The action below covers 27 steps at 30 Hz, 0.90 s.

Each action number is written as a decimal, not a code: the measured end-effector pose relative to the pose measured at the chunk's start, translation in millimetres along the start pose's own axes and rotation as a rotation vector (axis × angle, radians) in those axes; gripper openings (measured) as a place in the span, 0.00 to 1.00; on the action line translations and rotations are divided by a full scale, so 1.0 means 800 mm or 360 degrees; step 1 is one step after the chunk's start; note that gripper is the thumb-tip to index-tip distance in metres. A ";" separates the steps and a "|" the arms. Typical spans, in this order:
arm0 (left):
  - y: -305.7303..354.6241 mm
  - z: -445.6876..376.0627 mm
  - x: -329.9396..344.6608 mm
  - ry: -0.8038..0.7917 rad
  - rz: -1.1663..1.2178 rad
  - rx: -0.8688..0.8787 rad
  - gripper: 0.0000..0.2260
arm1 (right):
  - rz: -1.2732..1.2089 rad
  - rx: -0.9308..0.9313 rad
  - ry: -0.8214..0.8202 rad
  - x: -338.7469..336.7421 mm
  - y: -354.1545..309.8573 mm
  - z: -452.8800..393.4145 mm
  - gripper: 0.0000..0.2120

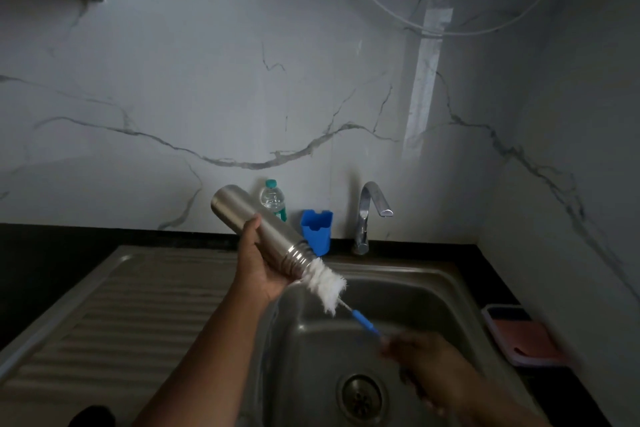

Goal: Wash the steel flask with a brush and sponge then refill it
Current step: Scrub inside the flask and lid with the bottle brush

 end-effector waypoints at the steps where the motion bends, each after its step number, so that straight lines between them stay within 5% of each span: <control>1: -0.002 -0.001 0.001 0.0026 -0.0064 -0.0014 0.25 | 0.0504 -0.0238 0.0332 -0.009 -0.014 0.004 0.12; 3: -0.007 -0.003 0.003 0.0073 -0.0145 -0.0011 0.24 | 0.1256 -0.0446 0.0552 0.000 -0.035 0.016 0.13; 7: -0.009 -0.007 0.003 0.0101 -0.0050 0.0037 0.21 | 0.1178 -0.0525 0.0522 0.013 -0.037 0.020 0.12; 10: -0.003 -0.010 -0.003 0.0112 -0.0004 0.0144 0.21 | 0.0522 -0.0380 0.0218 0.027 -0.020 0.009 0.09; 13: 0.015 -0.023 -0.017 0.0142 0.0154 0.0301 0.27 | -0.0464 0.0179 -0.0412 0.026 0.003 0.009 0.12; 16: 0.024 -0.027 -0.029 0.0187 0.0139 0.0342 0.28 | -0.0520 0.0368 -0.0705 0.002 0.003 0.028 0.12; 23: 0.023 -0.022 -0.045 0.0594 0.0065 0.0301 0.31 | 0.0434 -0.0244 0.0003 -0.048 -0.021 0.022 0.13; 27: 0.024 -0.015 -0.059 0.0915 0.0103 0.0305 0.32 | 0.0882 -0.0439 0.0157 -0.055 -0.041 0.041 0.15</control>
Point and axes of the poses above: each hand's wrist, its own z-axis away from the middle knuckle, its own x-axis out of the palm, y = z × x, the point moved 6 cm from there along -z, towards the middle knuckle, and after that the axes turned 3 degrees about x, right-handed, at the moved point
